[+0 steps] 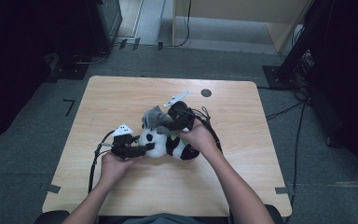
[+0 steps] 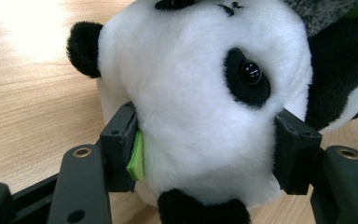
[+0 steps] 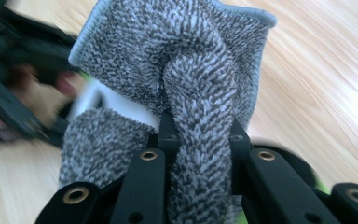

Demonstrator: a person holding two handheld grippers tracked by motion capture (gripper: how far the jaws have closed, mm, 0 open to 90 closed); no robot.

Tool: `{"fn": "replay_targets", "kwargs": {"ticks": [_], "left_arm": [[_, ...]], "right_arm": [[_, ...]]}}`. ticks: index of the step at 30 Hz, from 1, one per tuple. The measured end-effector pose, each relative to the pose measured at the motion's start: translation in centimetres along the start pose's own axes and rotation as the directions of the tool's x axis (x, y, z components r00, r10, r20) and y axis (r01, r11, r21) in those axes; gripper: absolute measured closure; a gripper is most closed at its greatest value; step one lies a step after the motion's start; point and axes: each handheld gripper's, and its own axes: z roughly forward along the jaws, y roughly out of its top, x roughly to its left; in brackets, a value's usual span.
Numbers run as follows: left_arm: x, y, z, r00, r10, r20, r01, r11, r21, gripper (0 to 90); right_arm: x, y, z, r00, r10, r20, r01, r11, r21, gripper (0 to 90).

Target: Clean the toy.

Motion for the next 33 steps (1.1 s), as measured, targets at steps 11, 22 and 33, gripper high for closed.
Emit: {"fn": "replay_targets", "kwargs": {"ticks": [11, 22, 33], "left_arm": [[0.0, -0.2, 0.0, 0.9998, 0.019, 0.009, -0.018, 0.9996, -0.022, 35.8], [0.1, -0.4, 0.0, 0.9997, 0.02, 0.01, -0.02, 0.9991, -0.038, 34.5], [-0.1, -0.4, 0.0, 0.9997, 0.023, 0.005, -0.023, 0.9987, -0.046, 34.1]], "right_arm": [[-3.5, -1.8, -3.0, 0.994, 0.099, 0.047, -0.096, 0.994, -0.052, 76.0], [-0.6, 2.6, -4.1, 0.9995, 0.031, 0.012, -0.028, 0.988, -0.151, 76.3], [3.5, 5.2, -0.1, 0.9769, 0.018, -0.213, -0.054, 0.985, -0.166, 76.2]]}}
